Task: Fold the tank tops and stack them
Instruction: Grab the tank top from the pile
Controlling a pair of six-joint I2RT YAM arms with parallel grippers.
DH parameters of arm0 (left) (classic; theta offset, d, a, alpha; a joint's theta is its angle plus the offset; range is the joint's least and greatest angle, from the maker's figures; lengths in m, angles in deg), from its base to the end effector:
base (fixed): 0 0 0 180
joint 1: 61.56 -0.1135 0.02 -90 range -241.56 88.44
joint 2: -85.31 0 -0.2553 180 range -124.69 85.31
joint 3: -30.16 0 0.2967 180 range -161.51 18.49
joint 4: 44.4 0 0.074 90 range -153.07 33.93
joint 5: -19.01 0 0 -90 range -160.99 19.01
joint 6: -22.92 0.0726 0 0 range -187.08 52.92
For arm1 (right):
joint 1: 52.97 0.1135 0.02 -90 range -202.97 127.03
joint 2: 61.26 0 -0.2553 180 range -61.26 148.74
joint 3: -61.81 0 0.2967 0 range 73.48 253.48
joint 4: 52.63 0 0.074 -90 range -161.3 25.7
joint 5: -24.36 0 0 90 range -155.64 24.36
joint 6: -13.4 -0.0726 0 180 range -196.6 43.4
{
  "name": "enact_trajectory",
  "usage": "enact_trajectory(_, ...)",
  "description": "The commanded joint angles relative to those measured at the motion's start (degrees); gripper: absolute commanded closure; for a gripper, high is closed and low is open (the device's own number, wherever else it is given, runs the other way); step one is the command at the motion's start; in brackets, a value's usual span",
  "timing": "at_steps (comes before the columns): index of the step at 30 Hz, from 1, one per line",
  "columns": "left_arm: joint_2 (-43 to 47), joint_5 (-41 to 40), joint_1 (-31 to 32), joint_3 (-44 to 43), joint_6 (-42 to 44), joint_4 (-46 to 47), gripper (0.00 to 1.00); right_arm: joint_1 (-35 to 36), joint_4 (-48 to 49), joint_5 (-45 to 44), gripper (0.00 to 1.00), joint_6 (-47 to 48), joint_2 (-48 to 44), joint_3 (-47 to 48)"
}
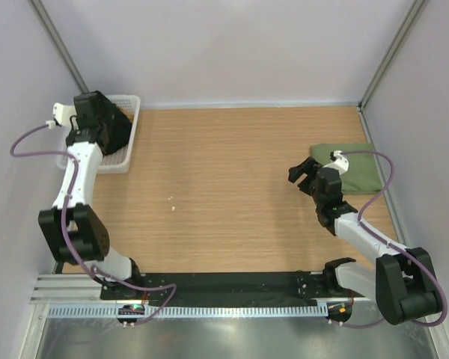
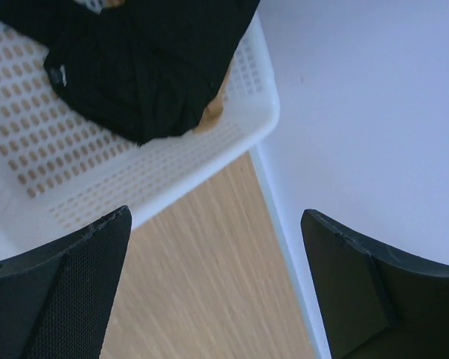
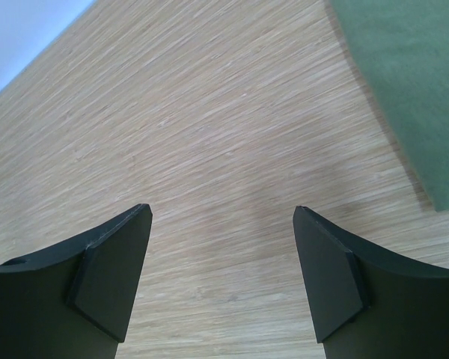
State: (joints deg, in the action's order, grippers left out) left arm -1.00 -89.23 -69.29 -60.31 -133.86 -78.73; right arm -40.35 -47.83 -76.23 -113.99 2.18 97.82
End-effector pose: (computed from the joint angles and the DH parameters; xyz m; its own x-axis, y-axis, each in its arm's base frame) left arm 0.4162 0.0794 0.3180 0.1675 -0.8581 -0.4854 -0.6137 0.2946 -0.7325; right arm 0.2989 0.0533 0.1492 -0.3282 0.5382 -0.7763 0.1889 0.8426 0.5043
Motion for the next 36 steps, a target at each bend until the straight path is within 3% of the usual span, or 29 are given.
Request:
enact_trajectory(1, -7.36, -4.26, -2.11, -8.54, 0.87, -2.39, 0.05, 0.21, 3.39, -1.8, 0.17, 0.56, 0.46, 1.41)
enact_trajectory(2, -11.22, -3.91, -2.99, -10.47, 0.87, -2.74, 0.01, 0.21, 3.22, -1.45, 0.17, 0.56, 0.63, 1.5)
enact_trajectory(6, -22.05, -3.47, -5.45, -21.61, 1.65, -8.19, 0.0, 0.56, 3.31, -0.22, 0.17, 0.56, 2.12, 2.2)
enact_trajectory(12, -33.82, -8.22, -7.13, -29.91, 5.78, -11.27, 0.0, 0.74, 3.74, 0.57, 0.17, 0.3, 3.62, 2.73)
enact_trajectory(17, -43.84, -4.88, -7.83, -39.74, 8.6, -11.71, 0.0, 0.74, 3.31, 0.75, 0.17, 0.47, 4.76, 3.52)
enact_trajectory(22, -56.05, -3.65, -8.44, -53.63, 7.55, -18.65, 0.03, 0.82, 3.22, 0.57, 0.17, 0.82, 5.64, 3.79)
enact_trajectory(25, -57.66, -0.05, -9.23, -53.65, 7.28, -13.4, 0.18, 0.82, 2.78, -0.13, 0.17, 1.44, 5.82, 4.14)
enact_trajectory(26, -58.45, 1.18, -9.32, -53.47, 7.46, -10.07, 0.36, 0.82, 2.78, -0.48, 0.16, 1.44, 5.82, 4.14)
enact_trajectory(28, -59.24, 4.34, -9.59, -53.64, 7.11, -8.11, 0.55, 0.91, 2.95, -0.75, 0.17, 1.53, 5.91, 4.05)
enact_trajectory(29, -59.51, 5.05, -9.76, -53.65, 6.32, -7.67, 0.72, 0.83, 3.04, -0.66, 0.17, 1.61, 6.08, 4.14)
enact_trajectory(32, -57.85, 10.66, -9.68, -50.67, 4.65, -2.78, 1.0, 0.91, 2.78, -0.13, 0.17, 1.79, 7.22, 4.84)
enact_trajectory(36, -45.41, 14.98, -9.15, -36.53, 1.66, 7.35, 1.0, 1.35, 1.81, -0.22, 0.17, 1.97, 6.62, 5.37)
